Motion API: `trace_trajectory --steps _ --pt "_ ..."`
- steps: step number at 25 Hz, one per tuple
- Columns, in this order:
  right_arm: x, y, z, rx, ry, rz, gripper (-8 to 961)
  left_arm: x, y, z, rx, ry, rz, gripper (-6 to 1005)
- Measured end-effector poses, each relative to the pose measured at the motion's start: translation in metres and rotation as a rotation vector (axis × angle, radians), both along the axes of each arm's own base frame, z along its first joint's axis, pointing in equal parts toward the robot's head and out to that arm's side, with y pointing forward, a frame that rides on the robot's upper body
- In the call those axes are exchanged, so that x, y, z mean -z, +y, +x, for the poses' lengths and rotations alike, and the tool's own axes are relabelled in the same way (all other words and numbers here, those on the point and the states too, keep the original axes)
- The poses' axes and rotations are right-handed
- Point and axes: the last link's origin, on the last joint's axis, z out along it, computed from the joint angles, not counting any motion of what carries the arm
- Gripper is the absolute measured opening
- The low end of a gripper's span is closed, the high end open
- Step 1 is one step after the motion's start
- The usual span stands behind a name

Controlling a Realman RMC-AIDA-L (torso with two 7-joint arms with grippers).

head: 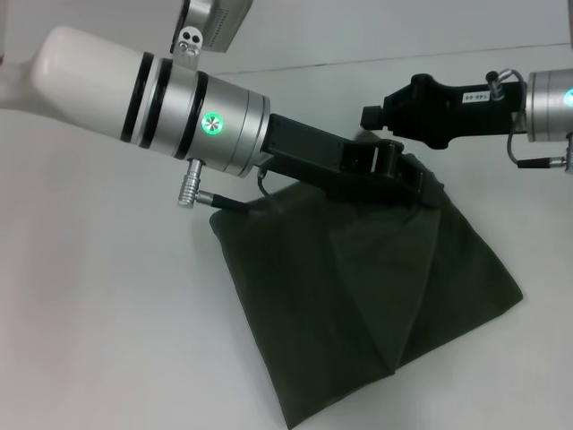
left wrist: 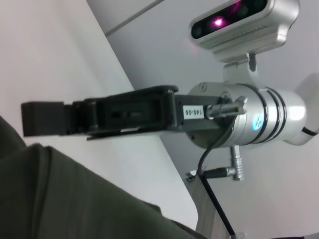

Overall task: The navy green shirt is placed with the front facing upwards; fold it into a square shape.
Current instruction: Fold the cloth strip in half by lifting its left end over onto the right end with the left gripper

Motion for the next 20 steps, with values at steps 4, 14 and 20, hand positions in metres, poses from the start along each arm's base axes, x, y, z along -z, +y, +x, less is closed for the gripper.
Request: trace_trajectory --steps 4,14,20 --pt "-0.006 0.001 0.002 0.004 -0.002 0.015 2 0.002 0.0 0.0 0.0 0.002 0.0 103" --pt "-0.028 0.008 0.01 0.012 -0.037 0.086 2 0.007 0.001 0.002 -0.001 0.016 0.011 106" --pt "-0.058 0.01 0.026 0.041 -0.084 0.188 2 0.011 0.004 0.011 -0.005 -0.002 0.023 109"
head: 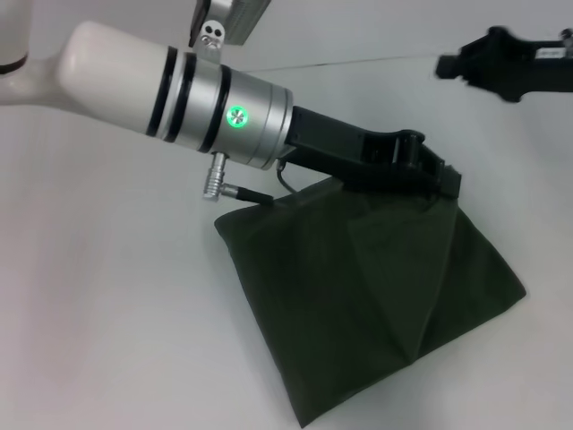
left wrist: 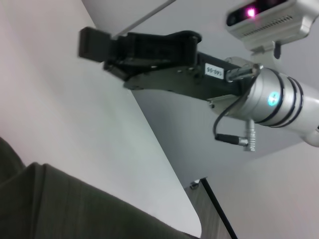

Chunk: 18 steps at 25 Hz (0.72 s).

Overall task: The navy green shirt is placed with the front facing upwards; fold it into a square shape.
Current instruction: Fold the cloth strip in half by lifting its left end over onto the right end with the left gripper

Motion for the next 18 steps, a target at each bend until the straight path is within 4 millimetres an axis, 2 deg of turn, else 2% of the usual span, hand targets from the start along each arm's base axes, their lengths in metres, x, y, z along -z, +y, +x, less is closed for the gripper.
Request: trace_trajectory --steps 5,12,18 --pt "-0.013 -0.002 0.008 0.019 0.014 0.041 2 0.011 0.003 -0.005 -0.08 -0.001 0.018 110" --pt "-0.012 0.001 0.006 0.017 0.007 0.051 2 0.017 0.002 -0.016 -0.145 0.051 0.002 113" --pt "-0.013 0.003 0.005 0.018 0.009 0.053 2 0.016 -0.005 -0.016 -0.126 0.053 -0.042 227"
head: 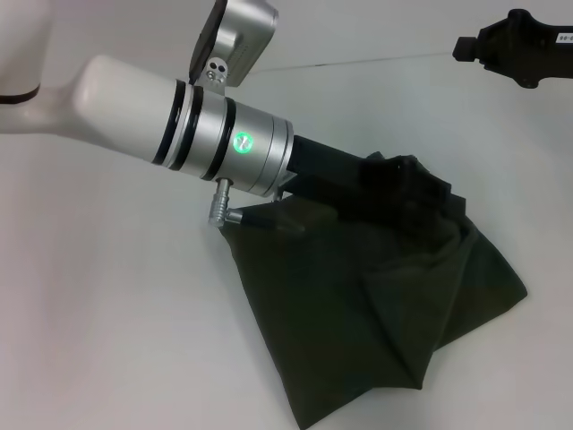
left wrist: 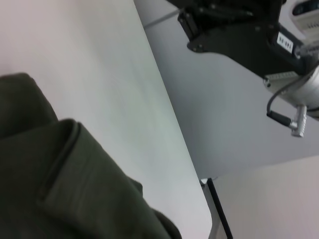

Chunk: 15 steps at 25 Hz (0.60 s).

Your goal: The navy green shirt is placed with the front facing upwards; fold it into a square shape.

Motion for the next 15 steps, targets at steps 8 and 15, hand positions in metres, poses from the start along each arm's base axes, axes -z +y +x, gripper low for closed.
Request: trace_trajectory --steps 8,15 --pt "-0.005 0.001 -0.001 -0.004 -0.001 -0.001 18 -0.02 -0.001 -0.01 0.028 -0.022 0.0 460" --pt "-0.009 -0.002 -0.004 -0.095 -0.113 -0.052 44 -0.056 0.005 -0.044 0.015 0.0 0.054 750"
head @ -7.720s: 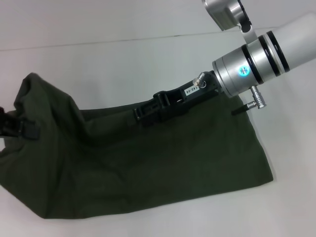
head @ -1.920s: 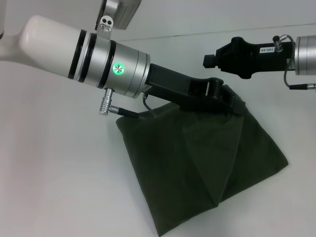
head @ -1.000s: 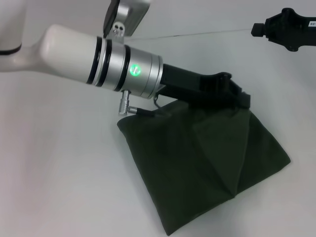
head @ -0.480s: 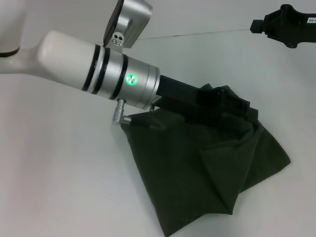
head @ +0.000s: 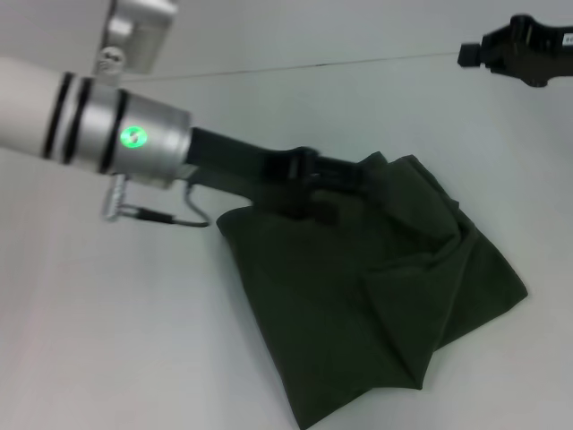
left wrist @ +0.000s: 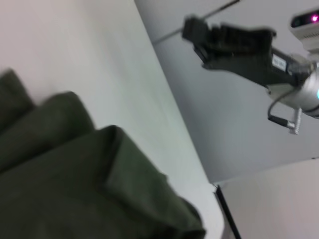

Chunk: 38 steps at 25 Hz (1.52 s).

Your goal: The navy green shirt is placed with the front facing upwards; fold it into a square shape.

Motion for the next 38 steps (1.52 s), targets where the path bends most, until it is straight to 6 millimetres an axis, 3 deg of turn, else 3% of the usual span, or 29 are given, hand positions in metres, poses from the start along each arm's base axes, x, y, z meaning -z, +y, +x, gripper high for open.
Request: trace_trajectory --steps 6,11,16,21,24,29,38 --pt "0.001 -0.014 0.002 -0.196 -0.141 -0.028 81 -0.033 -0.004 -0.029 0.089 0.056 0.135 959" --pt "0.0 -0.022 -0.002 -0.362 -0.251 -0.007 178 -0.039 -0.012 -0.046 0.172 0.103 0.188 942" --pt "-0.009 -0.019 -0.004 -0.376 -0.296 0.026 274 -0.026 -0.013 -0.067 0.029 0.134 0.136 932" --pt "-0.011 -0.012 -0.011 -0.359 -0.298 0.019 525 -0.014 -0.007 -0.074 -0.19 0.147 0.076 933" --pt "-0.008 -0.008 -0.013 -0.347 -0.325 -0.008 734 -0.006 -0.008 -0.069 -0.255 0.127 0.043 933" --pt "-0.004 -0.004 -0.013 -0.322 -0.345 -0.021 920 0.006 -0.006 -0.068 -0.343 0.121 0.033 932" --pt "-0.006 -0.005 -0.009 -0.293 -0.331 -0.015 917 0.006 0.001 -0.09 -0.452 0.153 0.089 932"
